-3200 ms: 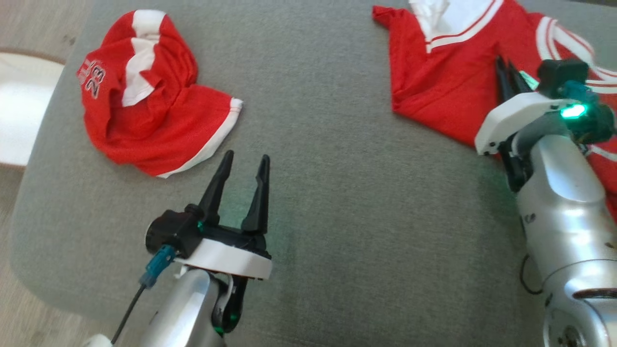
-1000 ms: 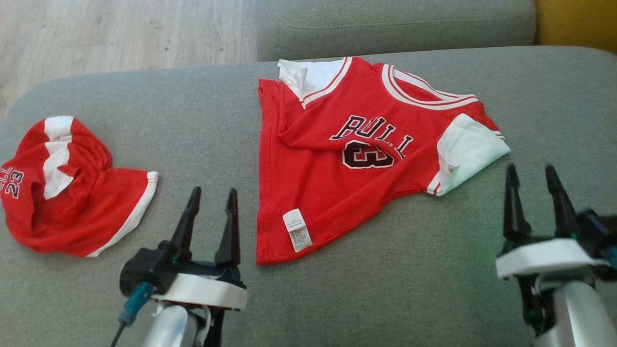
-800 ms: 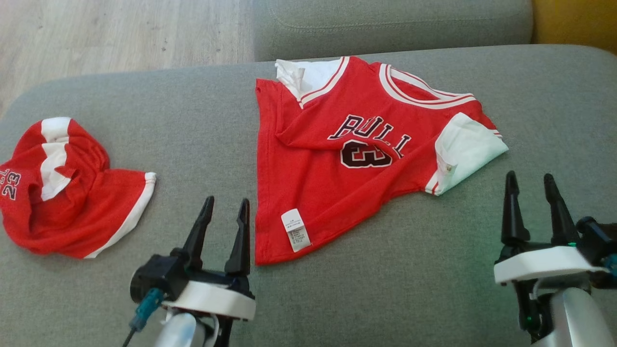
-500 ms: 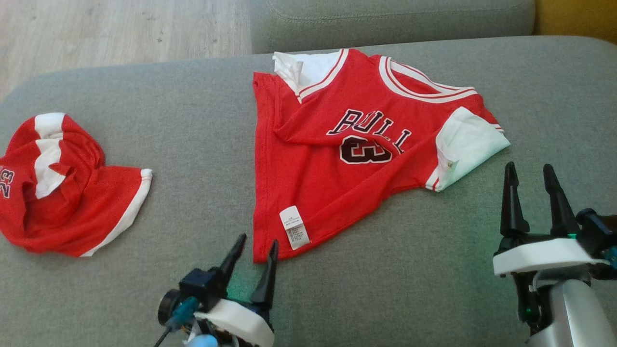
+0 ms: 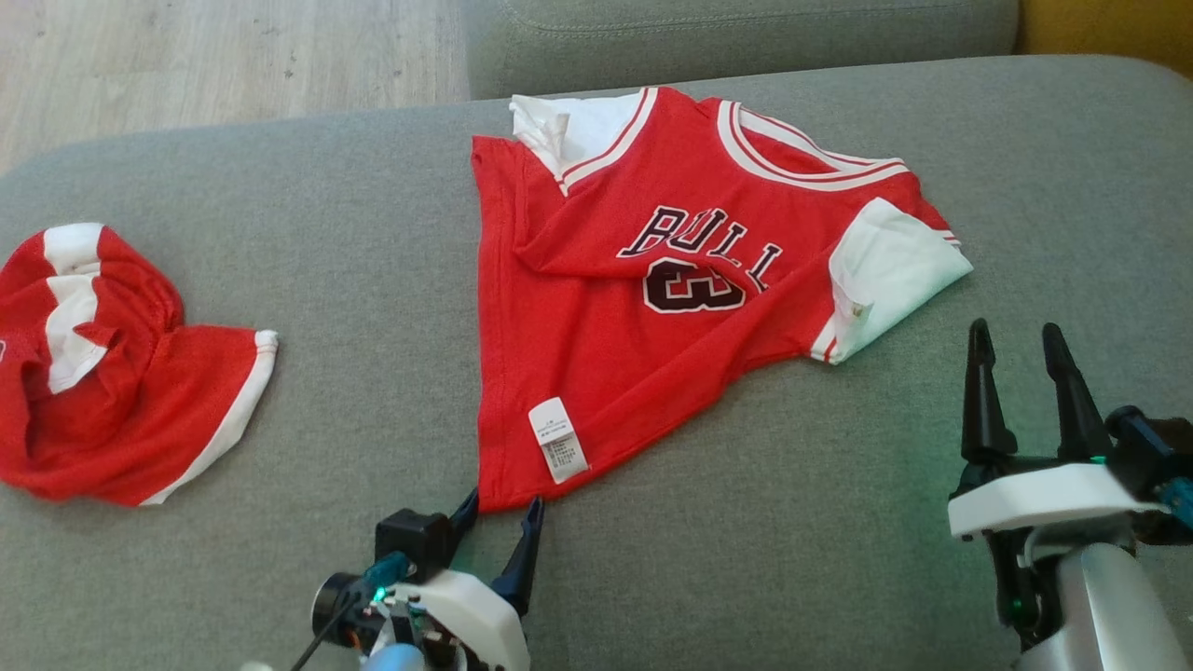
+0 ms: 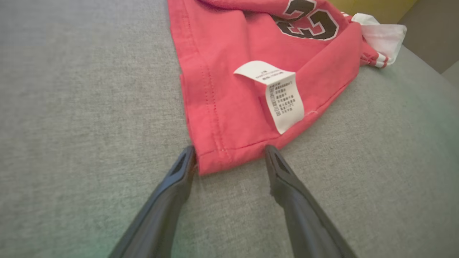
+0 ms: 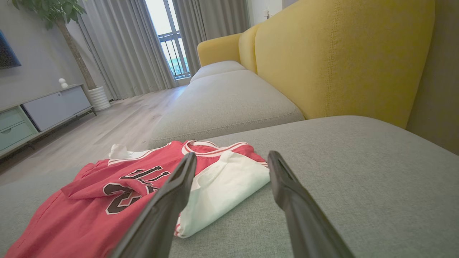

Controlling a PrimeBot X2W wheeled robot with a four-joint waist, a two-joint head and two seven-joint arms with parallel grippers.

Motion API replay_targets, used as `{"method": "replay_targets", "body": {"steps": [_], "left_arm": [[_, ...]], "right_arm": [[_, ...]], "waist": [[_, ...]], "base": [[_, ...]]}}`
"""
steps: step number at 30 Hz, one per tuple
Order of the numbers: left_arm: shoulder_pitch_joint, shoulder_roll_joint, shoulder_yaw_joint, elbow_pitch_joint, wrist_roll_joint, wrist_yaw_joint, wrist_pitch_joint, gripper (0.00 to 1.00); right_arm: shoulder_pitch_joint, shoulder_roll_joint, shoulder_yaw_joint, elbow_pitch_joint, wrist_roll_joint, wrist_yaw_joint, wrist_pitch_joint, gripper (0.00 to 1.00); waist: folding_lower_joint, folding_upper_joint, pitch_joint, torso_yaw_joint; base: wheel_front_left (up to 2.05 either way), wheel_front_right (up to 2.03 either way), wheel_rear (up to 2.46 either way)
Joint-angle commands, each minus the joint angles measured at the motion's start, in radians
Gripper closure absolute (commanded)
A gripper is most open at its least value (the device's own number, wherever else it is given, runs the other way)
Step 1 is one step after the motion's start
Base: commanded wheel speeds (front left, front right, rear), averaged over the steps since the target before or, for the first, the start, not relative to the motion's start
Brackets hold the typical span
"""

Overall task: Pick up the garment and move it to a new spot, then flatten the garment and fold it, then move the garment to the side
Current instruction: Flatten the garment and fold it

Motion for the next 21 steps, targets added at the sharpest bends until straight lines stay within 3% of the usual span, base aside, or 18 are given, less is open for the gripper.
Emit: {"method": "replay_targets", "body": {"steps": [1, 2, 3, 4, 5, 15, 21], "left_arm": [[-0.035, 0.005, 0.012, -0.005, -0.006, 0.001, 0.019, 0.00], [-0.036, 0.005, 0.007, -0.001, -0.007, -0.001, 0.027, 0.00], [-0.038, 0.005, 0.002, -0.001, -0.007, -0.004, 0.026, 0.24], [-0.040, 0.007, -0.001, -0.004, -0.008, -0.007, 0.020, 0.71], [-0.044, 0.010, -0.002, -0.008, -0.011, -0.009, 0.012, 1.00], [-0.094, 0.029, 0.061, -0.087, -0.003, 0.035, -0.165, 1.00], [-0.103, 0.022, 0.105, -0.127, -0.010, 0.060, -0.196, 1.00]], "right_arm": [[-0.049, -0.004, 0.026, -0.025, -0.008, -0.001, -0.009, 0.00], [-0.051, -0.004, 0.026, -0.023, -0.008, -0.001, -0.009, 0.00], [-0.053, -0.004, 0.027, -0.022, -0.009, -0.001, -0.009, 0.00], [-0.055, -0.004, 0.027, -0.021, -0.010, -0.001, -0.008, 0.00], [-0.058, -0.004, 0.026, -0.020, -0.011, -0.001, -0.008, 0.00], [-0.105, -0.004, 0.015, 0.026, -0.072, -0.001, 0.038, 0.00], [-0.165, -0.004, -0.003, 0.062, -0.119, -0.001, 0.076, 0.00]], "waist": [[0.0000, -0.0001, 0.001, -0.003], [0.0000, -0.0001, 0.001, -0.004], [0.0000, -0.0001, 0.002, -0.005], [0.0000, -0.0001, 0.003, -0.006], [0.0000, -0.0001, 0.004, -0.006], [0.0000, -0.0001, 0.030, 0.032], [0.0000, -0.0001, 0.052, 0.067]], "base": [[0.00, 0.00, 0.00], [0.00, 0.00, 0.00], [0.00, 0.00, 0.00], [0.00, 0.00, 0.00], [0.00, 0.00, 0.00], [0.00, 0.00, 0.00], [0.00, 0.00, 0.00]]}}
